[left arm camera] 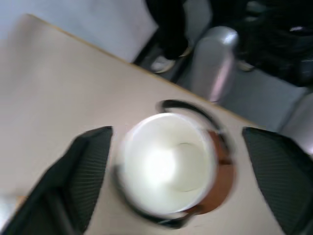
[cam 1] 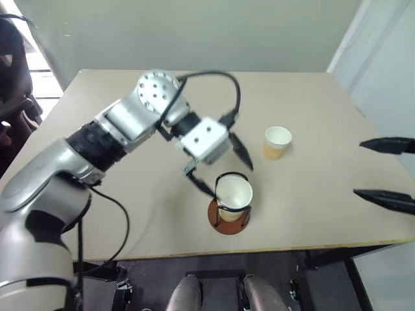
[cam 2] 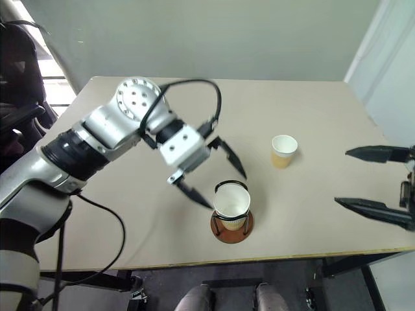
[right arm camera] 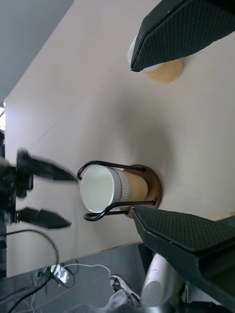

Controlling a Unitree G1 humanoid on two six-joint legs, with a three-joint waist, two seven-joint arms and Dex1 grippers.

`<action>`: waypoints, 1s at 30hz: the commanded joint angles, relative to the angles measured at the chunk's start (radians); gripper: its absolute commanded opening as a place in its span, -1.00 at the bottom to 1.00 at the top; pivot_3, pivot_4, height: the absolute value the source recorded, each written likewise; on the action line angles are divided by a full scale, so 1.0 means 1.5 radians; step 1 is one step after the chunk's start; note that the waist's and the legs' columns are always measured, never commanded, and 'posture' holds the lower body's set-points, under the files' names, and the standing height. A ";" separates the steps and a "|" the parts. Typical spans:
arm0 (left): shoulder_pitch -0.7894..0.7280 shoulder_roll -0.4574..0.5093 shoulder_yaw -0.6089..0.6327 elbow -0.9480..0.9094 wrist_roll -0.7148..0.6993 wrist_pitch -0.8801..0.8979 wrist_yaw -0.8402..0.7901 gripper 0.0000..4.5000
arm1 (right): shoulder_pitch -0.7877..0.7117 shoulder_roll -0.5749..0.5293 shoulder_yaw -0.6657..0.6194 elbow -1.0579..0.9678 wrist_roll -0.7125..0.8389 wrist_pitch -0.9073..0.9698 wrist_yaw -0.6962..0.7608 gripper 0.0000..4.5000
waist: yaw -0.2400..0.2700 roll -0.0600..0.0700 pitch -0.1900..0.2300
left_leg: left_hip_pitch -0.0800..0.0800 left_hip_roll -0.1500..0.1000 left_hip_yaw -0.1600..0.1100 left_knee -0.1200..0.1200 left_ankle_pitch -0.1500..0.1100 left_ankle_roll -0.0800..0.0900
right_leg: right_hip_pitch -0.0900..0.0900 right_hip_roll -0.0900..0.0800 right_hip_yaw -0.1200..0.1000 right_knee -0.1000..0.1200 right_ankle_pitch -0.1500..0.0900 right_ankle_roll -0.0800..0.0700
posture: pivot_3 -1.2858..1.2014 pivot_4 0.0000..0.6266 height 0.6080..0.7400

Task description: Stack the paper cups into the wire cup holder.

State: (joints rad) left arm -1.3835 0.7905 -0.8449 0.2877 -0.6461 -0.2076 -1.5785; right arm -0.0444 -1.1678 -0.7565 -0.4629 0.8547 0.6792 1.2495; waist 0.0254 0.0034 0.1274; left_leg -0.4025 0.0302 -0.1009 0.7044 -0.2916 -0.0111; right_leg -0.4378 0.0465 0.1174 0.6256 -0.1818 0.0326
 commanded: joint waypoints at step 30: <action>0.801 0.286 0.961 -0.494 -0.132 0.574 0.238 0.96 | -0.676 0.326 0.708 0.781 -0.600 -0.466 0.000 1.00 | -0.022 0.005 -0.001 | -0.001 0.002 0.000 -0.004 0.004 0.000 | -0.011 -0.001 -0.001 0.012 0.001 -0.011 | 0.03 -0.52 1.00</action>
State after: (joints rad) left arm -0.1832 1.2236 0.5413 -0.4275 -0.8152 0.6354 -1.2329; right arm -1.0197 -0.6808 0.3230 0.6920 -0.0333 0.0134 1.2551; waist -0.0081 0.0117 0.1252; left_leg -0.4031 0.0340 -0.1009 0.6975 -0.2861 -0.0114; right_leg -0.4545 0.0454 0.1155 0.6443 -0.1794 0.0141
